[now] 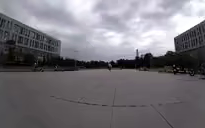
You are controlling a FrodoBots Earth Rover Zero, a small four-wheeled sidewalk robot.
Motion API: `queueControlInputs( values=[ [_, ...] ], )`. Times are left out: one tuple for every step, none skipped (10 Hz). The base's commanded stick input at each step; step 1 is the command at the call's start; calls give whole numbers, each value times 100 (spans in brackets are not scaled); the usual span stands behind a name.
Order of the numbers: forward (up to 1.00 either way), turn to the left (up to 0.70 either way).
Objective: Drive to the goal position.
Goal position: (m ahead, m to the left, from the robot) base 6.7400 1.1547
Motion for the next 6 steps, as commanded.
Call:
queueControlInputs(
  values=[
    [70,0],
    [70,0],
    [70,0],
    [70,0],
    [70,0],
    [70,0]
  ],
)
